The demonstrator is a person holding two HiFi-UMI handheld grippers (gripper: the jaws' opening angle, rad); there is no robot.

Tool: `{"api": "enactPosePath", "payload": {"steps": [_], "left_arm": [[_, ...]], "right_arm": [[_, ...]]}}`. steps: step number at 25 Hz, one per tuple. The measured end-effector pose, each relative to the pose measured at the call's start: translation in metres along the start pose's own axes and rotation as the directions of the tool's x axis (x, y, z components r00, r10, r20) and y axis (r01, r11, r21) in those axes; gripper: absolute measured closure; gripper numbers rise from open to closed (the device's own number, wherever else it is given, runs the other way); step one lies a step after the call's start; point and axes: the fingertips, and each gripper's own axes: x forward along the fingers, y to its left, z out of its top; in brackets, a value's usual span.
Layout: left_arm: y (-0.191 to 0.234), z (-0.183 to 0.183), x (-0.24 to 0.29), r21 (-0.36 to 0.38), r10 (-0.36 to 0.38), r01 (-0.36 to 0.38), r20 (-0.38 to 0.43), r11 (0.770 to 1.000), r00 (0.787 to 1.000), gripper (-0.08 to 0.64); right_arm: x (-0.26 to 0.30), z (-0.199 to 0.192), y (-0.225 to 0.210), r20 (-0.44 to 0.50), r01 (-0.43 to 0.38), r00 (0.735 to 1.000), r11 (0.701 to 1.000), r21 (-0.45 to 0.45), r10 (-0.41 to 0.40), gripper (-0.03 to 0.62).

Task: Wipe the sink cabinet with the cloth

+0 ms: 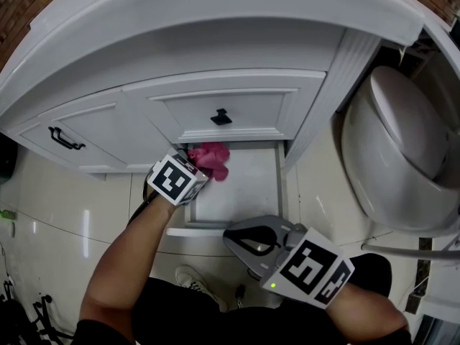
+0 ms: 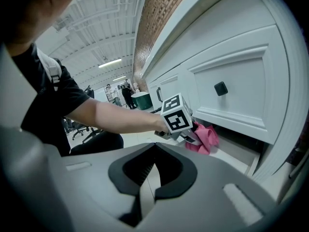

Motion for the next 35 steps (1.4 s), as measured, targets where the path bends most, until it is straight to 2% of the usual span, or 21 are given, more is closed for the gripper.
{"api": "enactPosePath", "payload": {"steps": [3,5,8,12,17,19,23,35], "left_arm": [[-0.013,0.01,-0.005,-0.005,-0.033,0.033,0.041,0.999,0.999,0.466],[-0.034,0.023,-0.009,0.01,-0.091,0.09,0.082,0.996,0.992,0.466],[-0.074,0.047,-0.01,0.053,-0.2,0.195,0.127,0.979,0.972,0.466],[-0.112,0.065,0.011,0.119,-0.275,0.263,0.099,0.958,0.956,0.466],[-0.136,0.07,0.032,0.139,-0.323,0.313,0.057,0.94,0.945,0.466],[-0.139,0.067,0.035,0.16,-0.316,0.307,0.032,0.938,0.948,0.466],[-0.123,0.047,0.036,0.191,-0.246,0.249,-0.041,0.949,0.968,0.466],[-0.066,-0.013,-0.002,0.142,-0.12,0.138,-0.126,0.98,0.985,0.466]], "right_arm": [[-0.004,0.0,0.003,0.006,-0.004,1.0,1.0,-0.003,0.004,0.586],[-0.006,-0.001,0.006,0.007,-0.011,1.0,1.0,-0.004,0.011,0.586],[-0.006,-0.005,0.011,0.001,-0.023,1.0,1.0,-0.01,0.023,0.586],[-0.003,-0.009,0.018,-0.007,-0.037,0.999,0.999,-0.014,0.037,0.586],[-0.007,-0.012,0.019,-0.006,-0.039,0.999,0.999,-0.012,0.038,0.586],[-0.01,-0.013,0.018,-0.014,-0.037,0.999,0.999,-0.015,0.037,0.586],[-0.012,-0.015,0.018,-0.029,-0.038,0.999,0.999,-0.021,0.038,0.586],[-0.008,-0.019,0.019,-0.021,-0.036,0.999,0.999,-0.013,0.036,0.586]]}}
